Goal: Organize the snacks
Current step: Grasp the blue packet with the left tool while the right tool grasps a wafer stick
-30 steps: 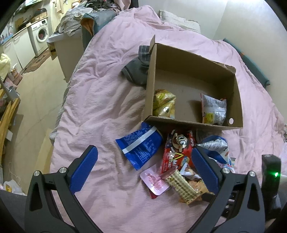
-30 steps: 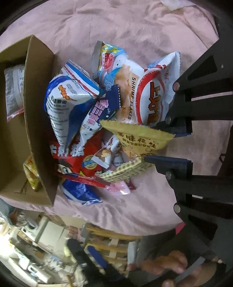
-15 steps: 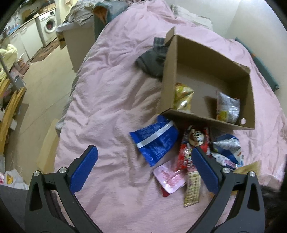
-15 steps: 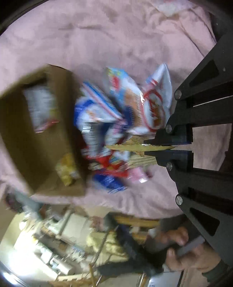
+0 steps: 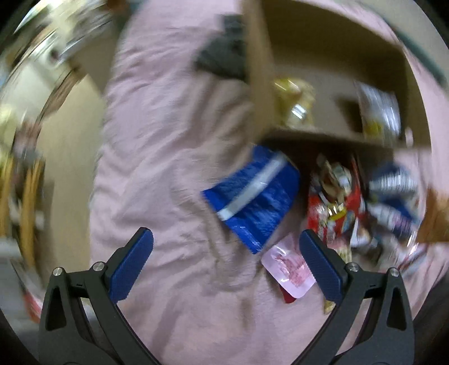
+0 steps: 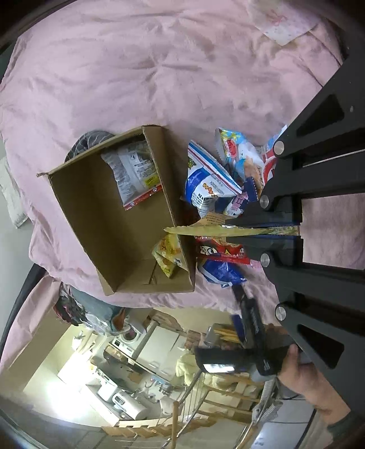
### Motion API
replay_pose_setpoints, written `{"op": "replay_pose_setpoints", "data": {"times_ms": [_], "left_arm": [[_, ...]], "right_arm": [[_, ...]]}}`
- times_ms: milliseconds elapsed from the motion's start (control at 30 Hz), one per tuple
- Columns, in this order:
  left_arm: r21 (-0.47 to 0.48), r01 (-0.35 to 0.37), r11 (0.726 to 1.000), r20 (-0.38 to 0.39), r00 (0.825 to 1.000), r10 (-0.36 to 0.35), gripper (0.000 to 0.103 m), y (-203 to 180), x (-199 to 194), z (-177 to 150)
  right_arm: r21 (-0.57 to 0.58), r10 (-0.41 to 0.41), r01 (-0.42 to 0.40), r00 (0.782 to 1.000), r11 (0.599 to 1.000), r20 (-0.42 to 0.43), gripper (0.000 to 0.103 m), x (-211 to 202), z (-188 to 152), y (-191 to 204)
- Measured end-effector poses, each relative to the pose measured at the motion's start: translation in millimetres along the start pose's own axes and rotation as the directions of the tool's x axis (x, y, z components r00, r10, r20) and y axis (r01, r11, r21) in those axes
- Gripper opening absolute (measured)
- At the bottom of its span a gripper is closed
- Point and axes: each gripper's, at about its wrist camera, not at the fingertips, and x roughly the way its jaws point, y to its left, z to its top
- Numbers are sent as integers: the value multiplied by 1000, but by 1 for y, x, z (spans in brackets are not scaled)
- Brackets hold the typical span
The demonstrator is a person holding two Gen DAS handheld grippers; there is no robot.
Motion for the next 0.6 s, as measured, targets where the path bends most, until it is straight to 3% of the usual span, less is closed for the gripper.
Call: {"op": "replay_pose_setpoints", "data": {"times_ms": [167,267,367,400,500,600], "left_arm": [[242,-46,969,-17,999,51,103,-21,17,25],[311,39,950,-81,997,-15,102,-26,34,36],[359,42,933,-60,998,-22,95,-32,40,43],[351,53,935,-70,997,-30,91,-32,43,46],[320,109,941,-127,989,-72,63,-32,50,47],[310,115,944,-129,989,-78,50,-33,49,47]], "right_arm": [[-16,3,-3,1000,1000,2,3,4,3,4],[-18,-3,3,1000,1000,6,3,5,6,3],[2,-10,10,1000,1000,1,3,6,8,-3],[8,-13,13,1000,1000,-4,3,7,9,-5],[12,-24,24,1000,1000,-17,3,10,9,-8],[11,-22,22,1000,1000,-22,3,11,9,-7]]}}
